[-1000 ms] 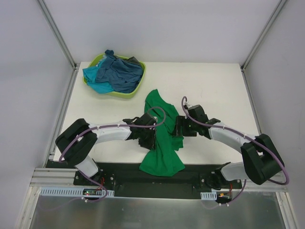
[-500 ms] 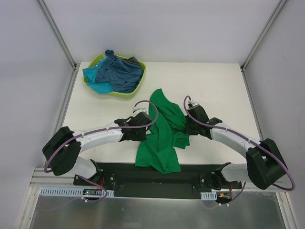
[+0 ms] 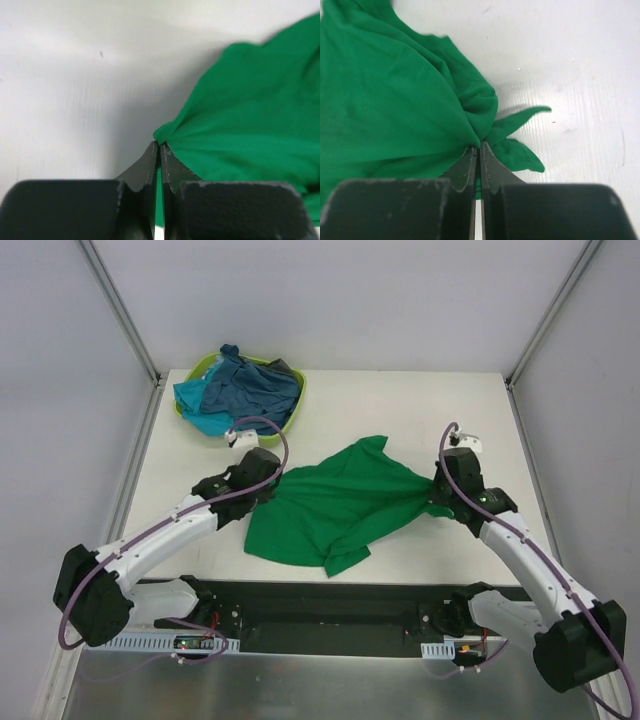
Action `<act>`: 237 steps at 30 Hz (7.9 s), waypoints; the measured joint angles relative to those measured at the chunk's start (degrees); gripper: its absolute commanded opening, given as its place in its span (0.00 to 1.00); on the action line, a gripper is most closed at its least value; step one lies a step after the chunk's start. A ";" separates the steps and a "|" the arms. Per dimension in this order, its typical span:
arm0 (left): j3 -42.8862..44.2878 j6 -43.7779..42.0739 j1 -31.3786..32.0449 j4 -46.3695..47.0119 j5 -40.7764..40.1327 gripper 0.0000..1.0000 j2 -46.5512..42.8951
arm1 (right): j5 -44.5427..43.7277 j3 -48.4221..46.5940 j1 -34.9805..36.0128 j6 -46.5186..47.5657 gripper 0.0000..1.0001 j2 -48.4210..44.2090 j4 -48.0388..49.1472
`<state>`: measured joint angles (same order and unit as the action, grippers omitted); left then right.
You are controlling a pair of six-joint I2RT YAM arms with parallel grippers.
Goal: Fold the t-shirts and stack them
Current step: Flatten out the tshirt
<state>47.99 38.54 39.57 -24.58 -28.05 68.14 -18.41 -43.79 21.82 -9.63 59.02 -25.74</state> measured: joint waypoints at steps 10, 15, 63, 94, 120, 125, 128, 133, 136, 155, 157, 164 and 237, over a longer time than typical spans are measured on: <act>15.74 -8.46 -0.28 -0.70 -4.94 0.00 -11.02 | -0.44 -13.29 -0.66 5.90 0.04 -12.04 -4.68; 21.88 -13.64 -0.28 0.48 -2.19 0.00 -17.84 | 1.46 -19.80 -0.68 7.23 0.04 -20.48 -6.23; 5.84 -7.19 10.49 4.00 24.59 0.96 9.68 | -4.55 2.60 -10.84 -0.39 0.96 -14.82 -5.57; 10.10 5.79 18.34 5.99 20.76 0.28 30.34 | -4.96 3.85 -10.88 1.42 0.96 -12.44 -3.61; 12.50 4.04 19.98 -3.10 -0.11 0.00 4.83 | 5.18 4.35 -11.06 0.37 0.96 -12.39 -7.91; 11.08 3.80 15.30 -3.13 -5.86 0.00 -2.43 | 10.23 6.93 -11.08 -2.08 0.96 -16.26 -11.37; 8.68 3.82 9.62 -3.26 -7.21 0.00 -7.67 | 15.04 7.96 -11.08 -2.36 0.96 -17.81 -12.09; 4.44 3.85 4.50 -3.50 -9.38 0.00 -14.51 | 23.85 10.32 -10.73 -1.68 0.96 -18.43 -11.04; 2.19 3.89 3.41 -3.93 -9.60 0.00 -16.35 | 27.36 12.28 -8.20 -1.31 0.96 -17.25 -9.86; -1.42 4.00 2.32 -5.27 -9.60 0.00 -16.83 | 8.70 10.32 2.03 -6.36 0.98 -0.96 -6.67; -1.60 4.02 2.32 -5.31 -9.60 0.00 -16.83 | 8.24 9.25 2.03 -6.34 0.99 2.32 -5.64; -2.01 4.00 2.32 -5.31 -9.60 0.00 -16.83 | 7.08 5.79 2.03 -6.32 0.75 13.40 -2.25; 4.24 -1.68 -1.29 -3.32 -6.43 0.00 -1.73 | 8.68 3.96 -11.43 -6.10 0.46 9.90 -13.40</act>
<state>52.23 36.86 38.28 -27.90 -34.48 66.41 -9.74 -39.83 10.39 -15.73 68.93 -39.13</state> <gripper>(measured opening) 0.010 0.487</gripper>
